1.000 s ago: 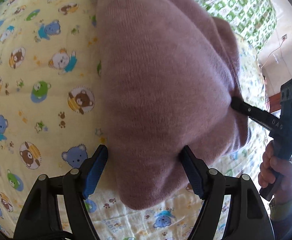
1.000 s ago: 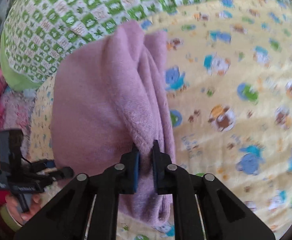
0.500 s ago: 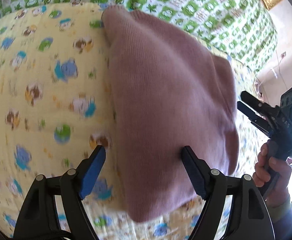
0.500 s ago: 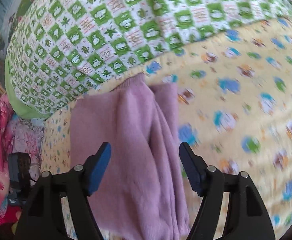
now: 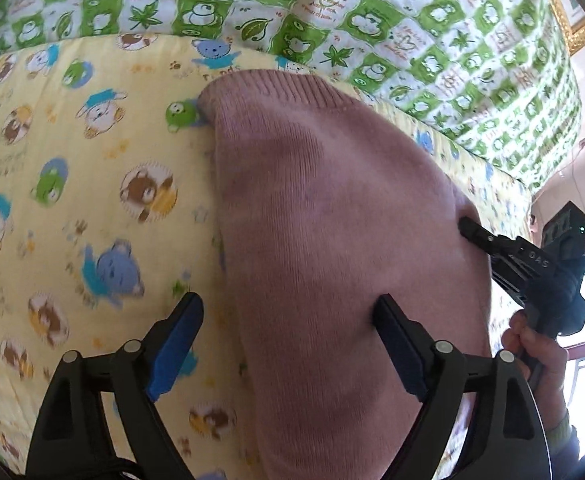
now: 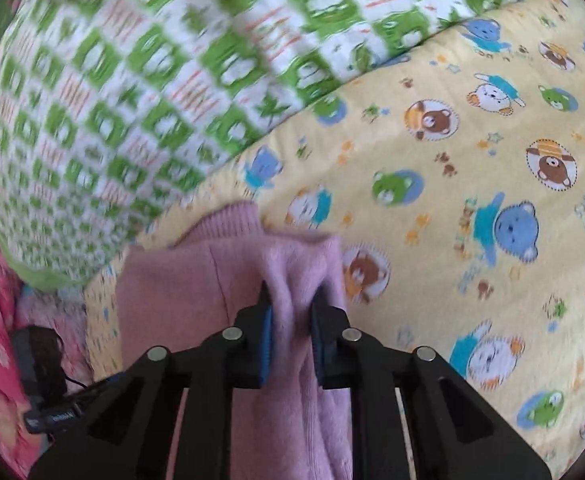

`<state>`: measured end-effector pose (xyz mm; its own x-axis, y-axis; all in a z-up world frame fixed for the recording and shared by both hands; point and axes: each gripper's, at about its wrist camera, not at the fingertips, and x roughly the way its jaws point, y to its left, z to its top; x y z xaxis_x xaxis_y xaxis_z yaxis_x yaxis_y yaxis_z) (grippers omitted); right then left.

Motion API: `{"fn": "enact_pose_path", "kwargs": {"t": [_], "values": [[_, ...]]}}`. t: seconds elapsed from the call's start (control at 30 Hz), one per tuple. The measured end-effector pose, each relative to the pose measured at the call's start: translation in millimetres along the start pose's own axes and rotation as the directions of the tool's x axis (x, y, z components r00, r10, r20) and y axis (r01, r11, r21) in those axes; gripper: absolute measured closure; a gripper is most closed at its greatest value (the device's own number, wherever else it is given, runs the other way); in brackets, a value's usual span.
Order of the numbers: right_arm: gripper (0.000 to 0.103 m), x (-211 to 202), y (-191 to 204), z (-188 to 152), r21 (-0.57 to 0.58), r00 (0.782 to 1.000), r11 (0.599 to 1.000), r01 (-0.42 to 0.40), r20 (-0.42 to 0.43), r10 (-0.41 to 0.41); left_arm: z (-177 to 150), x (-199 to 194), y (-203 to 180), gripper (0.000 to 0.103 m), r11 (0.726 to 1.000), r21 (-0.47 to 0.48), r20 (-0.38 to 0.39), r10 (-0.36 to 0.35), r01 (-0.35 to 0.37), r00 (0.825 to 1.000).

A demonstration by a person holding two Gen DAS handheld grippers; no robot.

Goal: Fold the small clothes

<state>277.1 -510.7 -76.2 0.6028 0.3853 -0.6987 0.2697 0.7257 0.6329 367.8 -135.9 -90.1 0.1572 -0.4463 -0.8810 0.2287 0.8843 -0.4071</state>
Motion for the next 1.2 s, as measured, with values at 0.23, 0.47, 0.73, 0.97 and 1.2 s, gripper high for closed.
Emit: {"fn": "enact_pose_path", "kwargs": {"t": [0.23, 0.47, 0.73, 0.97, 1.2], "values": [[0.052, -29, 10, -23, -0.025, 1.000, 0.999, -0.027, 0.003, 0.028, -15, -5, 6, 0.014, 0.999, -0.028, -0.017, -0.023, 0.023, 1.000], [0.029, -68, 20, -99, -0.105, 0.997, 0.993, -0.046, -0.064, 0.040, -68, -23, 7, 0.014, 0.998, -0.039, -0.050, -0.054, 0.052, 0.997], [0.029, -79, -10, -147, -0.055, 0.994, 0.998, 0.021, -0.106, -0.026, -110, -18, 2, 0.014, 0.998, -0.026, -0.098, -0.064, 0.061, 0.993], [0.027, -54, -1, -111, -0.034, 0.995, 0.997, -0.068, -0.068, 0.066, -94, -2, -14, 0.014, 0.998, -0.023, -0.089, -0.060, 0.058, 0.994], [0.027, -22, -5, -84, 0.025, 0.988, 0.993, -0.118, -0.098, 0.120, -66, 13, -7, 0.014, 0.992, -0.095, -0.081, -0.096, 0.088, 0.992]]}}
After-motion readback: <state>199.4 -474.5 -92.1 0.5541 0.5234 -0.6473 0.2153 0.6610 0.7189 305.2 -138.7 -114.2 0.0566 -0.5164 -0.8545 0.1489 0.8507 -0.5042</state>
